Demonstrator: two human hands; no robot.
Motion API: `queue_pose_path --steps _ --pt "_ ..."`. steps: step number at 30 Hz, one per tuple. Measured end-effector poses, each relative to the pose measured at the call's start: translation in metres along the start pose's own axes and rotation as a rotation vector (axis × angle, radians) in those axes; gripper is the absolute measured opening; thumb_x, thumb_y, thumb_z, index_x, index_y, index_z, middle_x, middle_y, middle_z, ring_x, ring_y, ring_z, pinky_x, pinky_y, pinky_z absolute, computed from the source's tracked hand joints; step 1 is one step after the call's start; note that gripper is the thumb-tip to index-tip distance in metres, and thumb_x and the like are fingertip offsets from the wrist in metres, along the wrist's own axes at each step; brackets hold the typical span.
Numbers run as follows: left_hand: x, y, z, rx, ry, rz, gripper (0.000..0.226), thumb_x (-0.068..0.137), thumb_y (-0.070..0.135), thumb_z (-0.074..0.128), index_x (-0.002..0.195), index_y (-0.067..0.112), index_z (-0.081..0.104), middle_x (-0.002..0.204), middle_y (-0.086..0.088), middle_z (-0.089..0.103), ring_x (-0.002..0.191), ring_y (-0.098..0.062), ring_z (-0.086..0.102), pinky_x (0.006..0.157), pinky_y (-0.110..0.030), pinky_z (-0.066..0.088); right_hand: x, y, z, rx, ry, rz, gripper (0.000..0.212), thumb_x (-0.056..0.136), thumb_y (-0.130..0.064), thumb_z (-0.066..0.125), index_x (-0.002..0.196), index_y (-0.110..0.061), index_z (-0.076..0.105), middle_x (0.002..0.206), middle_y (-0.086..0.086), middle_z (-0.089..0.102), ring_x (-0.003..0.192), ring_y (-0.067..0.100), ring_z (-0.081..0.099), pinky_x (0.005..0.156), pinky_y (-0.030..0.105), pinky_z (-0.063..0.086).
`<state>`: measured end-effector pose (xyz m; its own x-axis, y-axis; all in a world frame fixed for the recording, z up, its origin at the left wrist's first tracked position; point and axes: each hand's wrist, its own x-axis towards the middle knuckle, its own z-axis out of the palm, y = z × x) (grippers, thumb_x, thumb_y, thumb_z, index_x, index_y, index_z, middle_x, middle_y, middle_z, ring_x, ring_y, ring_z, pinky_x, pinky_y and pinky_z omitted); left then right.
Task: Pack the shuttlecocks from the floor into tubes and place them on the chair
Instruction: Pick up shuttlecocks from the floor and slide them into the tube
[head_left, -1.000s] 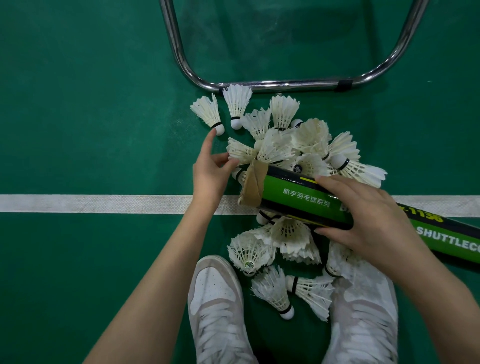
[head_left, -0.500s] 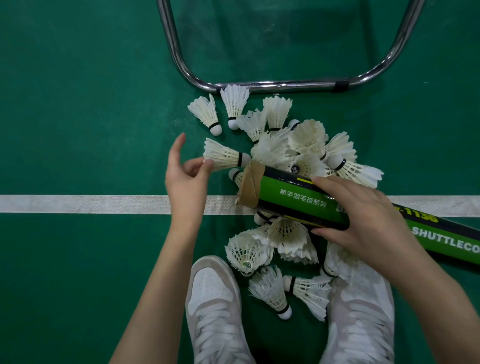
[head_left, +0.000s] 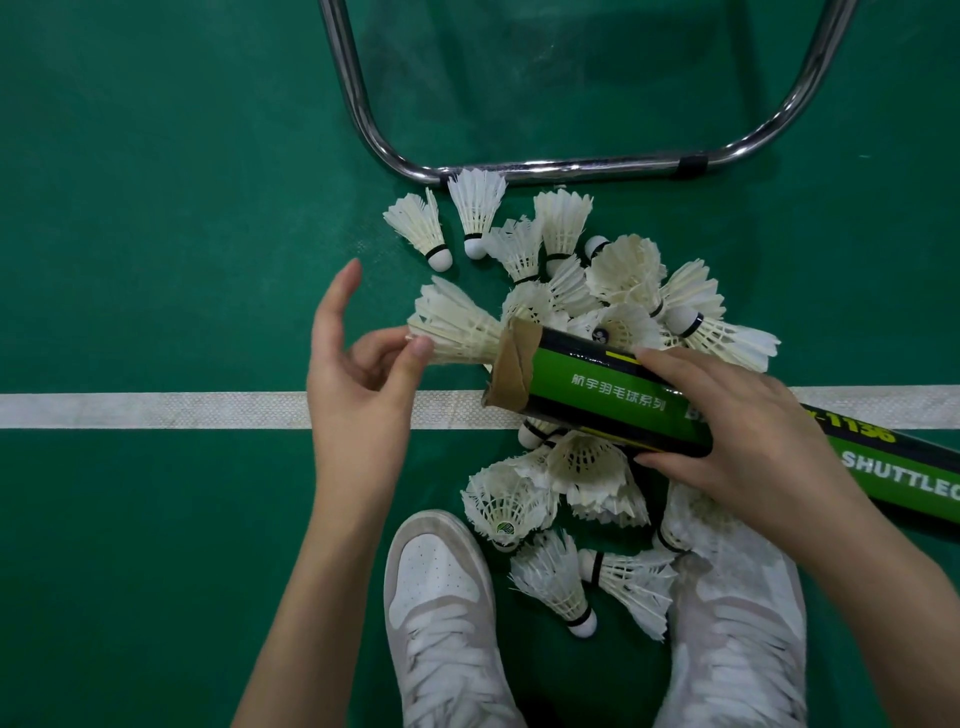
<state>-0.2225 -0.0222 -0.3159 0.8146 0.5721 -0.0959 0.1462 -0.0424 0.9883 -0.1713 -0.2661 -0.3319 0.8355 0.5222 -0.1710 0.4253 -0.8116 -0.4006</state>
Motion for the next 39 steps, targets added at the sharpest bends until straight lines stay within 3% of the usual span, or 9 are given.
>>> queue_pose_path --steps 8,12,16,20,22,25,29,31,39 --pt "-0.012 0.000 0.011 -0.036 -0.166 -0.089 0.059 0.090 -0.001 0.057 0.135 0.033 0.040 0.071 0.009 0.064 0.080 -0.003 0.062 0.084 -0.017 0.047 0.001 0.001 -0.001 0.015 -0.016 0.012 0.086 0.065 -0.040 0.078 0.138 -0.032 0.035 0.133 -0.003 0.050 0.117 0.022 0.048 0.097 0.039 0.034" --pt "-0.015 -0.003 0.014 -0.041 -0.240 -0.094 0.051 0.092 0.013 0.055 0.136 0.033 0.039 0.072 0.009 0.062 0.081 -0.006 0.060 0.085 -0.021 0.046 0.000 0.000 0.001 0.005 0.008 -0.005 0.086 0.063 -0.037 0.081 0.137 -0.030 0.038 0.130 -0.002 0.053 0.113 0.023 0.051 0.094 0.039 0.037" --pt "-0.020 -0.001 0.019 -0.054 -0.236 -0.132 0.060 0.081 0.030 0.060 0.137 0.030 0.040 0.063 0.006 0.054 0.071 -0.004 0.055 0.075 -0.013 0.044 0.000 0.001 0.002 0.002 0.029 -0.027 0.087 0.060 -0.034 0.083 0.136 -0.028 0.041 0.127 0.000 0.055 0.111 0.024 0.052 0.092 0.040 0.038" --pt "-0.021 -0.002 0.025 0.047 -0.277 -0.119 0.077 0.075 0.012 0.075 0.137 0.035 0.036 0.054 0.012 0.041 0.057 -0.002 0.045 0.062 -0.010 0.038 -0.001 0.001 0.003 -0.013 0.026 -0.039 0.087 0.059 -0.034 0.084 0.135 -0.027 0.041 0.126 -0.001 0.055 0.112 0.024 0.053 0.092 0.039 0.037" --pt "-0.022 -0.003 0.027 0.055 -0.291 -0.117 0.082 0.074 0.006 0.077 0.137 0.036 0.035 0.062 0.004 0.054 0.065 -0.004 0.056 0.067 -0.009 0.042 -0.001 0.000 0.005 -0.025 0.024 -0.048 0.087 0.058 -0.035 0.084 0.135 -0.027 0.042 0.126 -0.001 0.055 0.111 0.023 0.053 0.092 0.038 0.037" --pt "-0.022 -0.004 0.029 0.037 -0.302 -0.130 0.080 0.077 0.001 0.073 0.136 0.038 0.034 0.065 0.007 0.062 0.071 -0.003 0.061 0.070 -0.009 0.045 -0.002 -0.001 0.006 -0.036 0.035 -0.064 0.088 0.058 -0.035 0.084 0.134 -0.026 0.042 0.125 -0.001 0.056 0.110 0.022 0.053 0.091 0.037 0.037" --pt "-0.020 -0.004 0.026 0.007 -0.347 -0.150 0.078 0.082 -0.001 0.067 0.135 0.044 0.031 0.080 -0.002 0.073 0.084 -0.015 0.069 0.083 -0.021 0.052 -0.002 -0.001 0.006 -0.039 0.056 -0.081 0.088 0.055 -0.033 0.086 0.133 -0.024 0.045 0.123 0.000 0.057 0.108 0.025 0.056 0.090 0.038 0.038" --pt "-0.019 -0.004 0.024 0.017 -0.384 -0.158 0.078 0.085 -0.001 0.063 0.137 0.045 0.026 0.081 -0.001 0.074 0.085 -0.016 0.069 0.089 -0.028 0.052 -0.002 -0.002 0.007 -0.057 0.071 -0.096 0.089 0.053 -0.032 0.087 0.132 -0.023 0.045 0.122 0.001 0.058 0.107 0.025 0.056 0.090 0.039 0.038" --pt "-0.020 -0.007 0.021 -0.077 -0.491 -0.211 0.072 0.093 -0.004 0.047 0.144 0.038 0.017 0.109 0.005 0.070 0.106 -0.009 0.065 0.092 -0.021 0.049 -0.001 -0.002 0.008 -0.047 0.080 -0.139 0.091 0.054 -0.030 0.086 0.133 -0.024 0.043 0.123 0.002 0.058 0.108 0.025 0.056 0.090 0.040 0.039"
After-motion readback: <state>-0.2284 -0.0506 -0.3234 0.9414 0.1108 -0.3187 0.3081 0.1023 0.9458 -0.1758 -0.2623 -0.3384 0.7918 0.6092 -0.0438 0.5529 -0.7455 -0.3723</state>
